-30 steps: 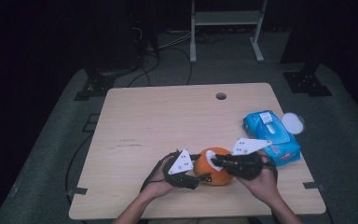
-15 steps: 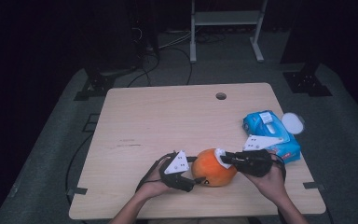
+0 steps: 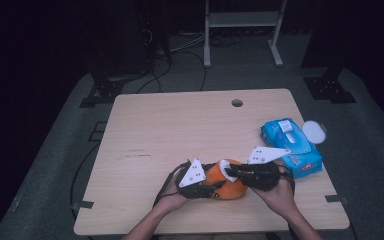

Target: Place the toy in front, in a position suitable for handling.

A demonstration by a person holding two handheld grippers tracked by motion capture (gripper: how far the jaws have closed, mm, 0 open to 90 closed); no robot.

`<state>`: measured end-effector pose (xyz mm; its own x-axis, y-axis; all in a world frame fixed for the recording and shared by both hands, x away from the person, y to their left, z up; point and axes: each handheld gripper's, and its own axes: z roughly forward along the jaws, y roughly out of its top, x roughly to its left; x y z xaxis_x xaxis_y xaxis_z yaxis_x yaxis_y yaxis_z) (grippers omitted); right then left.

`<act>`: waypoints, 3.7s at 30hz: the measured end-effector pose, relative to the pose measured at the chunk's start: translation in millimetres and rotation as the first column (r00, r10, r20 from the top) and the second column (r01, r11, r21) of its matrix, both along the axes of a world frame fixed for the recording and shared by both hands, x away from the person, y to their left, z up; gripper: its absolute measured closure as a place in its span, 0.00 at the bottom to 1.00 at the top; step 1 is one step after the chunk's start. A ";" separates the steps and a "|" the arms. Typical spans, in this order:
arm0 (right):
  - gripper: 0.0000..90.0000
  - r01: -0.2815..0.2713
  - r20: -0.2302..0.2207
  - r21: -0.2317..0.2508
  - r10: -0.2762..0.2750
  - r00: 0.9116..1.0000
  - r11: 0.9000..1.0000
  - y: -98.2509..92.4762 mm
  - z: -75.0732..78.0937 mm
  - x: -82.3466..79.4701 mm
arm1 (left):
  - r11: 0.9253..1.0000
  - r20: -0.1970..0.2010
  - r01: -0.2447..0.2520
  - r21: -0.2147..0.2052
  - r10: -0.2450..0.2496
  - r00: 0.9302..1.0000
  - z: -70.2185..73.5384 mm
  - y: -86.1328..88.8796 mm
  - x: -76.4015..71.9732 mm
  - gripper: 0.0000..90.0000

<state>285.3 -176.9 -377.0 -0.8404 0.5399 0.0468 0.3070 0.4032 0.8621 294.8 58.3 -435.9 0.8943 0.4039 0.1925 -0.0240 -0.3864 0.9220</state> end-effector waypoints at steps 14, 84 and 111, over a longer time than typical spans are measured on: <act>0.90 0.090 -0.028 -0.013 -0.090 0.996 0.996 -24.6 -12.9 4.1 | 0.997 -0.143 0.075 0.021 -0.071 0.987 -7.6 15.4 5.4 0.31; 0.91 -0.002 0.001 -0.024 0.002 1.000 1.000 1.1 -15.2 -2.0 | 0.998 -0.152 0.032 0.052 -0.024 0.988 -0.5 11.3 12.3 0.17; 0.90 0.057 -0.001 -0.019 -0.057 0.998 0.998 -14.0 -15.8 5.5 | 0.999 -0.336 -0.043 0.025 0.049 0.941 -9.1 13.5 20.5 0.23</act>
<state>290.9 -190.9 -392.9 -0.8082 0.5877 0.0377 0.3315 0.4010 0.8540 315.3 71.8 -445.0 0.8887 0.4452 -0.1094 0.3047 -0.3951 0.8666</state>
